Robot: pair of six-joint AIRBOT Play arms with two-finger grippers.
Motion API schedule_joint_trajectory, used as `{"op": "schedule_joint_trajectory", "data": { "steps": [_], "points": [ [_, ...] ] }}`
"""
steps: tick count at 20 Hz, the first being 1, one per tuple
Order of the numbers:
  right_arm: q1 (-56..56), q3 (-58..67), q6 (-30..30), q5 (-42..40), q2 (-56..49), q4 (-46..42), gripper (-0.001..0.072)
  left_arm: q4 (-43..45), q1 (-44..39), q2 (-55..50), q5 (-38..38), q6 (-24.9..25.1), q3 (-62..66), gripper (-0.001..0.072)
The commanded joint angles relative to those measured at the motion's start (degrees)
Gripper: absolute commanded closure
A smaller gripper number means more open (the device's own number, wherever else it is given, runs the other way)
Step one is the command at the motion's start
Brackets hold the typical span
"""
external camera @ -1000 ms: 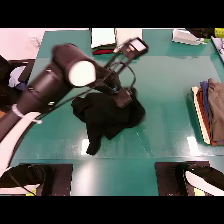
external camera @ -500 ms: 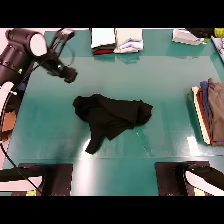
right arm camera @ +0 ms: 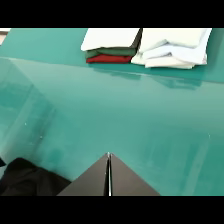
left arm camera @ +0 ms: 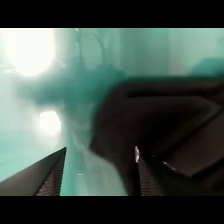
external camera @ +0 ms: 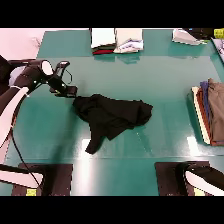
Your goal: Fold the shirts.
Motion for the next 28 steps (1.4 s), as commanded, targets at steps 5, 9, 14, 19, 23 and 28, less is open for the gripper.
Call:
{"op": "schedule_joint_trajectory", "data": {
  "steps": [5, 9, 14, 19, 23, 28],
  "points": [
    [0.0, -0.02, 0.02, 1.09, -0.02, 0.0, 0.0694, -5.11, 0.39, -4.11, 1.29, 0.09, -0.83, 0.0178],
    [0.0, -0.04, 0.02, 1.44, -0.02, -0.02, 0.0694, -5.11, 0.39, -4.11, 0.92, 0.98, -0.83, 0.0404],
    [-0.35, -0.04, 0.87, 12.81, -2.89, -4.76, 0.0694, -3.72, 0.48, -2.6, 0.59, 3.69, 2.47, 0.0685],
    [-0.37, -7.72, 4.87, 22.58, -9.27, -11.91, 0.0694, -2.45, 0.48, 1.31, 0.63, 5.38, 6.71, 0.0684],
    [-0.39, -26.82, 8.63, 10.23, -9.31, -7.48, 0.0489, -2.49, 0.46, 1.31, -0.9, 6.1, 6.47, 0.0684],
    [1.27, -42.12, 8.63, -6.29, -10.19, 3.17, 0.0163, -2.67, 0.46, 1.31, -0.59, 6.1, 6.47, 0.0684]
  ]
}}
